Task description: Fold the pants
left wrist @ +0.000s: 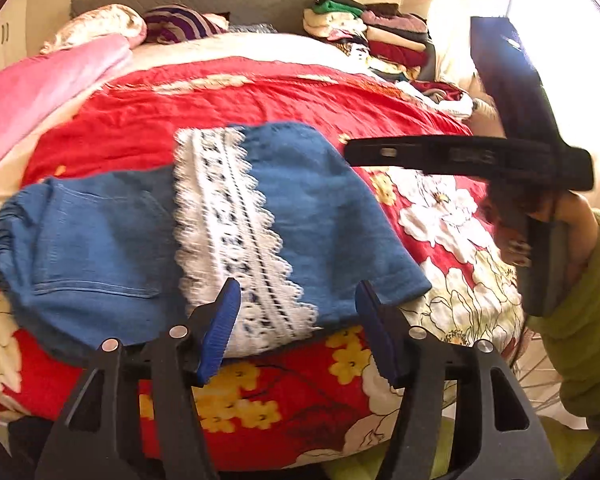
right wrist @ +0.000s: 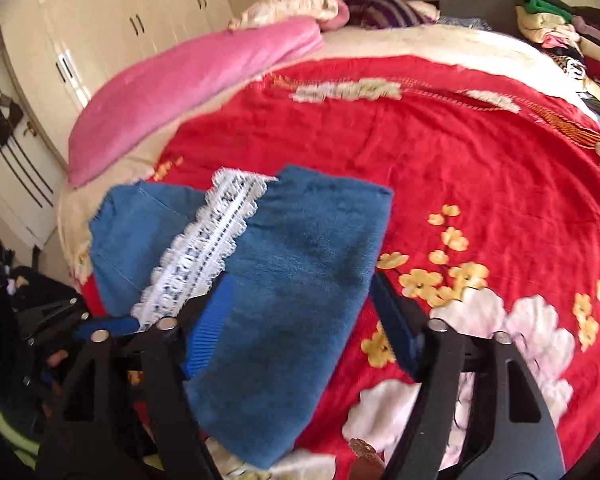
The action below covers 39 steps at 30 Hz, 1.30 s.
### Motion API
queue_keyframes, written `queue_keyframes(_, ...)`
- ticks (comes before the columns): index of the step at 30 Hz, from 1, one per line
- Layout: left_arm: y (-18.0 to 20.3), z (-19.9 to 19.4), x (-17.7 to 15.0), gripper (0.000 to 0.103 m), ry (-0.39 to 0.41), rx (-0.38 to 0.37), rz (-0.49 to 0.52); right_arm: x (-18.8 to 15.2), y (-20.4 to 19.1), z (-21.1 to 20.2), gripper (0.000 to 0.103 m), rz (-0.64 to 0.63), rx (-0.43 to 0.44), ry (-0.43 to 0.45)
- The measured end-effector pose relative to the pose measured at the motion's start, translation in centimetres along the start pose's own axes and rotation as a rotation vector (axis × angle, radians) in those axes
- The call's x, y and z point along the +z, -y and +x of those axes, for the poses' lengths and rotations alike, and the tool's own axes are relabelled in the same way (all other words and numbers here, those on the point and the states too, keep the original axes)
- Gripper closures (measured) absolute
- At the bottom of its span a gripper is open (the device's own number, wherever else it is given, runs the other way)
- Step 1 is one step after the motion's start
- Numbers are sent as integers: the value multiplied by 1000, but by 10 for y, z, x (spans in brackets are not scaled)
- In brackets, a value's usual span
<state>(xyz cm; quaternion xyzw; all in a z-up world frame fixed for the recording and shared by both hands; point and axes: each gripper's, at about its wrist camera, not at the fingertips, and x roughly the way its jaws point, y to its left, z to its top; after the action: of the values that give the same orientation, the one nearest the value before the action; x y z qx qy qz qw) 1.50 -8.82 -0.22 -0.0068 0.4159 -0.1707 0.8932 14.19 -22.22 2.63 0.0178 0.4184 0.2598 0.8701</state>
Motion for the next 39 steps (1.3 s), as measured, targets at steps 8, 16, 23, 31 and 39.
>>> queue_keyframes(8, -23, -33, 7, 7, 65, 114, -34, 4, -20, -42, 17, -50, -12, 94)
queue_keyframes(16, -50, -53, 11, 7, 105, 193, -77, 25, -59, -48, 11, -135, 13, 135)
queue_keyframes(23, -83, -61, 5, 7, 108, 222, -165, 41, -94, -25, 11, -216, 47, 102)
queue_keyframes(31, -139, -72, -8, 7, 118, 258, -306, 57, -130, 13, 11, -273, 95, 35)
queue_keyframes(39, -185, -66, -29, 7, 99, 210, -461, 72, -166, 59, 11, -328, 152, -44)
